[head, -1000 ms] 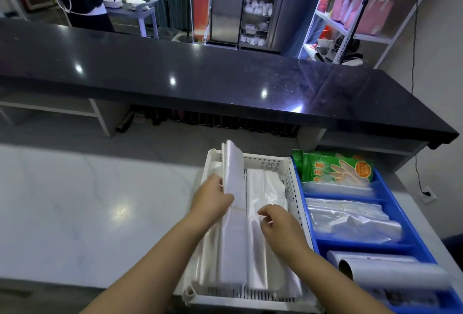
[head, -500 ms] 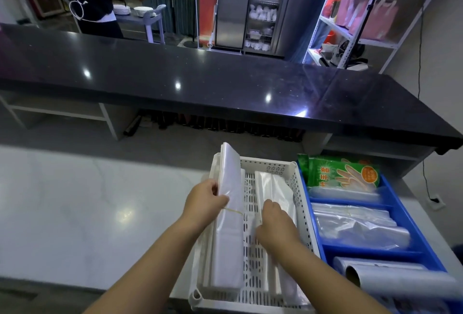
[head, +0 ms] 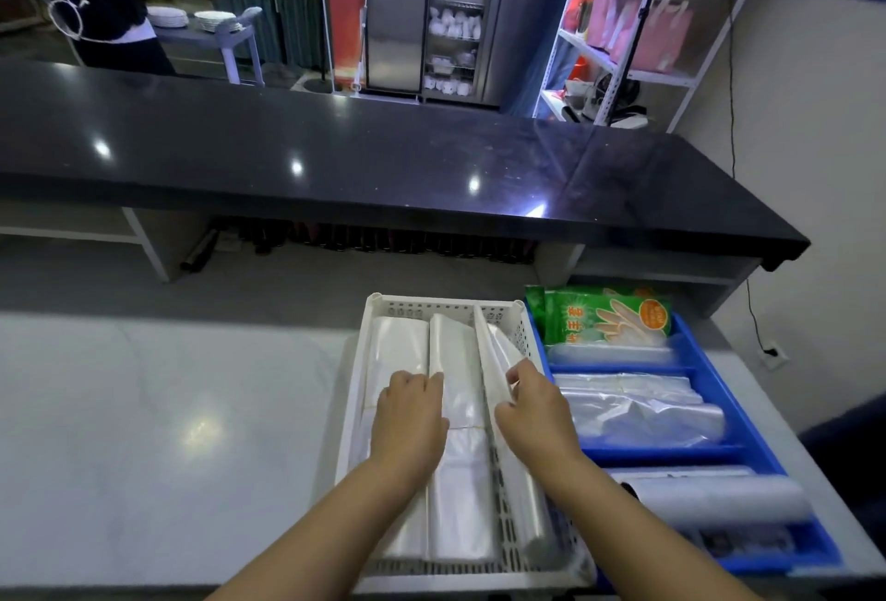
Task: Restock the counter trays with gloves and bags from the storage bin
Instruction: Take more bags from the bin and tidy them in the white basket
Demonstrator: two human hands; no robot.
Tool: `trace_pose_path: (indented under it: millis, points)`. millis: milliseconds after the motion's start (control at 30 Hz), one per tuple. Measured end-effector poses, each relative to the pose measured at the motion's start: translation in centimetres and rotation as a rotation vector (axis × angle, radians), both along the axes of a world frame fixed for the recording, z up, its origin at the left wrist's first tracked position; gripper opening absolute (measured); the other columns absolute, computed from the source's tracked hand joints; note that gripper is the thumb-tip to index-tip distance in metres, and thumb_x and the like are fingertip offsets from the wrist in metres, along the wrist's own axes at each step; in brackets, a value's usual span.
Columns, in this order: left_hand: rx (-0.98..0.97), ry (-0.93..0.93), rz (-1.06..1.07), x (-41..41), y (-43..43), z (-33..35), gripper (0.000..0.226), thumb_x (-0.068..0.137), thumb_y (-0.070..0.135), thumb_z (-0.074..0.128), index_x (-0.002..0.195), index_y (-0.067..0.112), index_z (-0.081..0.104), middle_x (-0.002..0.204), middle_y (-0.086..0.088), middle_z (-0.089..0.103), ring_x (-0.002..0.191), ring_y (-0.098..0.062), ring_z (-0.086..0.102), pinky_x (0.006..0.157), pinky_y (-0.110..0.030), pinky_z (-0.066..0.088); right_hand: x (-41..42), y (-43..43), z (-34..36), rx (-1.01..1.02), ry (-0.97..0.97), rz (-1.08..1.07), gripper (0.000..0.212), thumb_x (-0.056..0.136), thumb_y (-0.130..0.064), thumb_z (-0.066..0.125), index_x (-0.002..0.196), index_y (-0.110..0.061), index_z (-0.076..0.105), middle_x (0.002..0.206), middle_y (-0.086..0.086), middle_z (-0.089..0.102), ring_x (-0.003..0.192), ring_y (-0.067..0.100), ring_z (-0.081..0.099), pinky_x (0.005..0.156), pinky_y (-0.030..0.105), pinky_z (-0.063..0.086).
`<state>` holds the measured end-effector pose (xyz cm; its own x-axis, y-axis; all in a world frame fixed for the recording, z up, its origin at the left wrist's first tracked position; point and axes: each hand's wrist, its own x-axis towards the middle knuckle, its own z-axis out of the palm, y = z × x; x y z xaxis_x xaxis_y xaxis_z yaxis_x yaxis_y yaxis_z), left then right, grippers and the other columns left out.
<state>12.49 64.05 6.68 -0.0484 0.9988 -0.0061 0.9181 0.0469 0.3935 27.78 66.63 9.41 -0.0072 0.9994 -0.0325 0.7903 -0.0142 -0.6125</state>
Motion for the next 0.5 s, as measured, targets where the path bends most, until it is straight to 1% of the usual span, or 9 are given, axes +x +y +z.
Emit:
trace_pose_path:
  millis: [67, 100, 133, 233, 300, 367, 400, 433, 500]
  points:
    - [-0.055, 0.114, -0.037, -0.2, -0.1, -0.3, 0.051, 0.088, 0.019, 0.048, 0.137, 0.015, 0.034, 0.153, -0.008, 0.024, 0.140, -0.028, 0.015, 0.110, -0.038, 0.020, -0.2, -0.2, -0.1, 0.001, 0.006, 0.013, 0.020, 0.072, -0.006, 0.050, 0.082, -0.022, 0.044, 0.071, -0.004, 0.051, 0.063, 0.013, 0.046, 0.049, 0.028, 0.034]
    - [-0.091, 0.140, -0.052, -0.3, -0.1, -0.5, 0.052, 0.089, 0.019, 0.045, 0.139, 0.015, 0.031, 0.157, -0.007, 0.014, 0.143, -0.027, 0.008, 0.112, -0.039, 0.015, -0.3, -0.3, -0.2, 0.004, 0.008, 0.021, 0.020, 0.072, -0.006, 0.050, 0.083, -0.022, 0.044, 0.073, -0.003, 0.052, 0.063, 0.014, 0.046, 0.050, 0.029, 0.034]
    - [-0.113, 0.160, -0.072, -0.5, -0.2, -0.7, 0.053, 0.091, 0.020, 0.042, 0.142, 0.015, 0.027, 0.158, -0.006, 0.009, 0.144, -0.026, 0.004, 0.114, -0.039, 0.012, -0.4, -0.3, -0.3, 0.008, 0.012, 0.032, 0.020, 0.072, -0.006, 0.051, 0.085, -0.022, 0.045, 0.076, -0.002, 0.053, 0.064, 0.016, 0.047, 0.051, 0.030, 0.034]
    - [-0.144, 0.206, -0.127, -0.8, -0.2, -0.9, 0.054, 0.093, 0.024, 0.039, 0.144, 0.014, 0.024, 0.159, -0.004, 0.008, 0.145, -0.025, 0.002, 0.115, -0.039, 0.009, -0.9, -0.5, -0.6, -0.019, 0.035, 0.084, 0.020, 0.078, -0.012, 0.053, 0.096, -0.020, 0.050, 0.080, -0.003, 0.053, 0.069, 0.016, 0.050, 0.058, 0.031, 0.040]
    - [-0.160, 0.205, -0.130, -0.9, 0.0, -0.4, 0.050, 0.092, 0.026, 0.043, 0.140, 0.012, 0.034, 0.157, -0.006, 0.014, 0.144, -0.027, 0.009, 0.113, -0.039, 0.014, -1.2, -0.6, -0.7, -0.045, 0.019, 0.127, 0.019, 0.083, -0.024, 0.057, 0.101, -0.021, 0.051, 0.077, -0.007, 0.053, 0.069, 0.013, 0.051, 0.062, 0.030, 0.043]
    - [-0.140, 0.166, -0.089, -0.8, 0.2, 0.4, 0.037, 0.092, 0.024, 0.044, 0.126, 0.012, 0.050, 0.148, -0.009, 0.035, 0.135, -0.028, 0.028, 0.106, -0.037, 0.028, -1.3, -0.6, -0.6, -0.037, -0.010, 0.160, 0.022, 0.085, -0.036, 0.056, 0.102, -0.023, 0.052, 0.078, -0.009, 0.056, 0.071, 0.012, 0.054, 0.063, 0.029, 0.043]
    - [-0.114, 0.128, -0.055, -0.8, 0.3, 0.9, 0.032, 0.091, 0.023, 0.044, 0.120, 0.013, 0.054, 0.138, -0.007, 0.047, 0.126, -0.027, 0.039, 0.099, -0.036, 0.034, -1.2, -0.5, -0.4, -0.017, -0.038, 0.174, 0.023, 0.086, -0.038, 0.055, 0.103, -0.023, 0.053, 0.083, -0.008, 0.058, 0.075, 0.013, 0.055, 0.064, 0.030, 0.043]
    - [-0.081, 0.079, -0.023, -0.9, 0.4, 1.4, 0.031, 0.091, 0.021, 0.043, 0.118, 0.015, 0.055, 0.129, -0.004, 0.055, 0.118, -0.025, 0.047, 0.093, -0.035, 0.038, -1.1, -0.4, -0.3, 0.006, -0.072, 0.188, 0.022, 0.087, -0.037, 0.054, 0.103, -0.022, 0.054, 0.090, -0.006, 0.061, 0.078, 0.015, 0.056, 0.065, 0.031, 0.044]
    - [-0.012, 0.001, 0.005, -0.7, 0.5, 2.1, 0.034, 0.091, 0.020, 0.043, 0.123, 0.020, 0.055, 0.123, -0.001, 0.060, 0.110, -0.023, 0.054, 0.089, -0.035, 0.043, -0.7, -0.2, 0.2, 0.042, -0.142, 0.227, 0.018, 0.089, -0.033, 0.050, 0.102, -0.023, 0.057, 0.099, -0.004, 0.063, 0.085, 0.018, 0.059, 0.070, 0.032, 0.046]
